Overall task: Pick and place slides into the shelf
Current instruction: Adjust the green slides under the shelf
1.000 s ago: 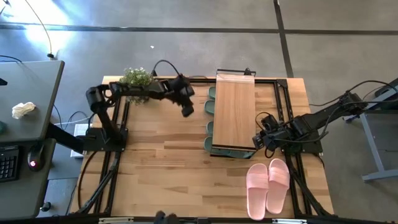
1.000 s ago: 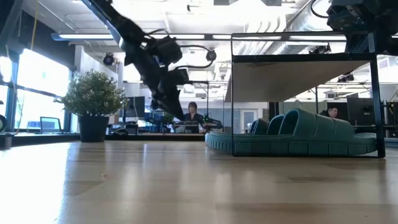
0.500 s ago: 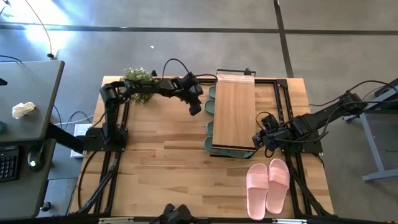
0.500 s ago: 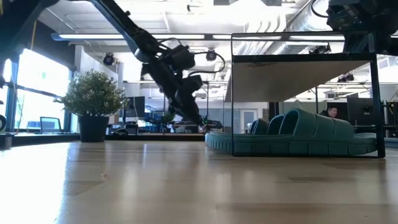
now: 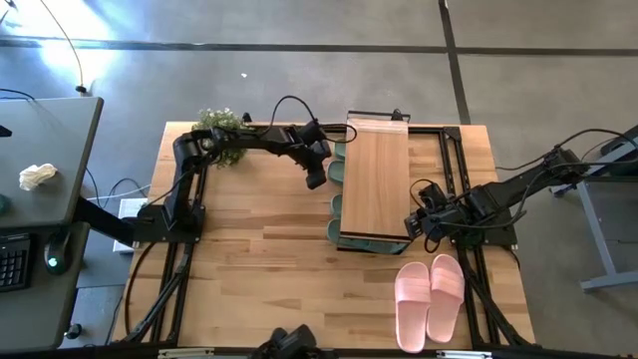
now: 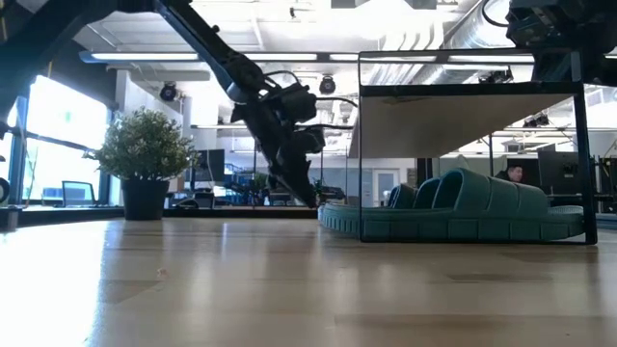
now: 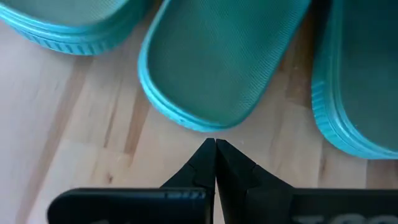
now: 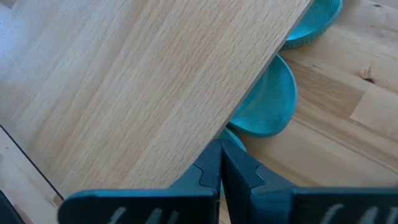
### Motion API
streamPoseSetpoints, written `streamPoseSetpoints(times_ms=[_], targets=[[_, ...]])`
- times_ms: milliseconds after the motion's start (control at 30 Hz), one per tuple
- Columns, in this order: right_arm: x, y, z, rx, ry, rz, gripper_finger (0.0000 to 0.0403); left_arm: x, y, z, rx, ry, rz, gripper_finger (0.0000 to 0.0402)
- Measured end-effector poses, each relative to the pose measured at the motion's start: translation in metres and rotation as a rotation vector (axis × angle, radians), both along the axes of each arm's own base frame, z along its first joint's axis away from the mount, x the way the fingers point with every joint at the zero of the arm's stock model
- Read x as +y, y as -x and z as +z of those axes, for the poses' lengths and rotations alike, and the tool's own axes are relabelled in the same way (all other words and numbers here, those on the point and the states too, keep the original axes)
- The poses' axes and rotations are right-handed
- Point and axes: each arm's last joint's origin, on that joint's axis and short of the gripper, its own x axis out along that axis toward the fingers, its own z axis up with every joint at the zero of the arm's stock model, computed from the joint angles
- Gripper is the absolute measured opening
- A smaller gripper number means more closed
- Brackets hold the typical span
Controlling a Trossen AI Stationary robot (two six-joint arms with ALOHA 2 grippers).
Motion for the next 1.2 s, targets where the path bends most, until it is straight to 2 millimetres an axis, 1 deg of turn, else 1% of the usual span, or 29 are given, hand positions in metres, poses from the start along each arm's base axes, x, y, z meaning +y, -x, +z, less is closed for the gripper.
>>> streamPoseSetpoints(times_ms=[433, 800, 867, 967, 1067, 1200], targets=[[0.0, 0.0, 0.0, -0.001, 0.0, 0.001, 0.0, -0.002, -0.006, 0.002, -0.037, -0.02, 0.008, 0.0], [0.0, 0.0, 0.0, 0.001, 0.003, 0.01, 0.0, 0.002, -0.003, 0.001, -0.003, -0.042, 0.045, 0.0], [0.0, 0.0, 0.0, 0.001, 0.003, 0.01, 0.0, 0.002, 0.0, -0.004, 0.02, -0.016, 0.043, 0.0], [0.0, 0.0, 0.0, 0.0, 0.004, 0.01, 0.0, -0.001, -0.001, -0.019, 0.049, 0.037, 0.022, 0.0], [0.0, 0.0, 0.0, 0.0, 0.004, 0.01, 0.0, -0.002, -0.006, -0.019, 0.031, 0.02, 0.018, 0.0], [0.0, 0.0, 0.0, 0.0, 0.004, 0.01, 0.0, -0.002, -0.006, -0.019, 0.031, 0.022, 0.018, 0.0]])
